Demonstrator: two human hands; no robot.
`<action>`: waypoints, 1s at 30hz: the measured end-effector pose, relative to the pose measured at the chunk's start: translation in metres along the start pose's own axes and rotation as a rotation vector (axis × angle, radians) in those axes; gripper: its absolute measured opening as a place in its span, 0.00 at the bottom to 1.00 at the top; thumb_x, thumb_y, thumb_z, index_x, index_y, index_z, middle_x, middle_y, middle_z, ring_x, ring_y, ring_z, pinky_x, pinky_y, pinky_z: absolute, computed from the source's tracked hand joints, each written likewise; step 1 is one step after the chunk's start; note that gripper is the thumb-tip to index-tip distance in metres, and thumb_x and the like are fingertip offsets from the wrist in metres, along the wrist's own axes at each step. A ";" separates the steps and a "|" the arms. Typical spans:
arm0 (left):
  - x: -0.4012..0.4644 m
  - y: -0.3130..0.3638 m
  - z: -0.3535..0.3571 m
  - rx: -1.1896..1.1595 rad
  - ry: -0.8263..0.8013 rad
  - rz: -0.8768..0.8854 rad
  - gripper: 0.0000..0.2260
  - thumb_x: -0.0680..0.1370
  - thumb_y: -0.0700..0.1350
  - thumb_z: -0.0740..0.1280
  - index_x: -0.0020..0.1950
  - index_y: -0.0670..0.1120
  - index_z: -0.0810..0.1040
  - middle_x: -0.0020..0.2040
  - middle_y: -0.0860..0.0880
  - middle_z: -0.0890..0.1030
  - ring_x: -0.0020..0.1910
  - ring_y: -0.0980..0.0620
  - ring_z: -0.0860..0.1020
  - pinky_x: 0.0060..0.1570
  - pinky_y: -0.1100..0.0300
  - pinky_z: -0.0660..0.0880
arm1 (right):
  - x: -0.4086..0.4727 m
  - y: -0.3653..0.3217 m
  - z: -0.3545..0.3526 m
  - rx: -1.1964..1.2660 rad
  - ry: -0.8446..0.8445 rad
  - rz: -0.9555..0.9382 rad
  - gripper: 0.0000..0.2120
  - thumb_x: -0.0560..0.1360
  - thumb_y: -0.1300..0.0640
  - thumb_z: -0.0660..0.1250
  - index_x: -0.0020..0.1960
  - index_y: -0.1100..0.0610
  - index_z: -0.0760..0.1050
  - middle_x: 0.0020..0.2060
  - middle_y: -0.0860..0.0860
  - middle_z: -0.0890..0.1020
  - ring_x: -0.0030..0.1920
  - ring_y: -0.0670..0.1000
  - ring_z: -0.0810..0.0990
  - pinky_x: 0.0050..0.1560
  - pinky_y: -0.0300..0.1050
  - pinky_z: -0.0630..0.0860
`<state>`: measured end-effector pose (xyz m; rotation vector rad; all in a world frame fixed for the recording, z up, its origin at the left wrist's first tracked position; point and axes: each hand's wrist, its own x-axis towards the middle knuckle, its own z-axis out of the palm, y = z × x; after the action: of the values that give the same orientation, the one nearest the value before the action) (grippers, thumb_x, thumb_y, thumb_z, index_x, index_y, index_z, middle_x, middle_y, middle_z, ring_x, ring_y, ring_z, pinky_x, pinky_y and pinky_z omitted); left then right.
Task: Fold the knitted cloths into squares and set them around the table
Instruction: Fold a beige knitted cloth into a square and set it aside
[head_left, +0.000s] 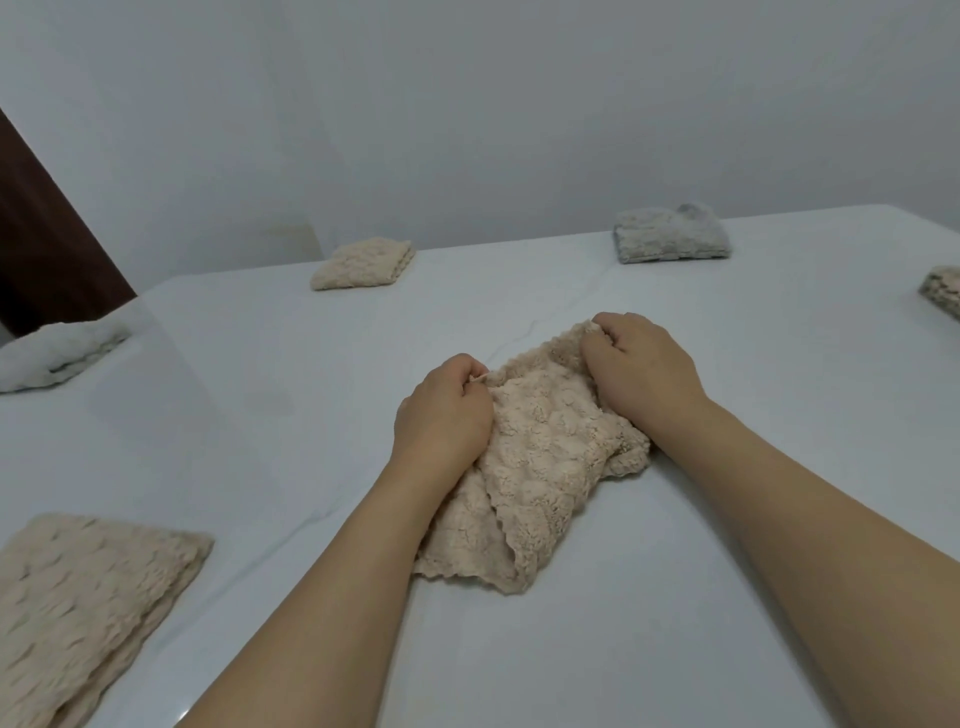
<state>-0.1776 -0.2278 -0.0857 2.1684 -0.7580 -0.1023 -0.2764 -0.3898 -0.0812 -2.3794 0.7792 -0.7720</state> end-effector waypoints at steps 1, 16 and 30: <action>-0.001 0.001 0.000 -0.010 0.003 -0.001 0.12 0.77 0.42 0.55 0.46 0.52 0.77 0.32 0.55 0.76 0.36 0.47 0.76 0.48 0.45 0.77 | 0.001 0.001 0.001 0.008 -0.004 -0.008 0.13 0.76 0.52 0.54 0.35 0.57 0.66 0.35 0.52 0.74 0.40 0.55 0.72 0.35 0.48 0.64; 0.003 0.000 0.000 -0.179 0.090 -0.052 0.08 0.78 0.48 0.58 0.44 0.51 0.75 0.39 0.54 0.80 0.42 0.50 0.78 0.47 0.49 0.75 | 0.007 -0.002 0.003 0.292 -0.160 -0.204 0.10 0.71 0.50 0.54 0.34 0.55 0.62 0.29 0.49 0.69 0.33 0.51 0.67 0.36 0.49 0.65; 0.005 0.033 -0.028 -0.196 0.490 0.124 0.10 0.75 0.45 0.53 0.35 0.53 0.68 0.29 0.58 0.71 0.38 0.48 0.71 0.50 0.47 0.69 | 0.037 -0.001 -0.032 0.024 0.211 -0.143 0.08 0.72 0.65 0.59 0.47 0.55 0.74 0.45 0.51 0.75 0.44 0.49 0.70 0.43 0.42 0.65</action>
<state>-0.1801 -0.2271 -0.0422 1.8467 -0.5668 0.3908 -0.2722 -0.4218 -0.0448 -2.3779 0.6826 -1.0989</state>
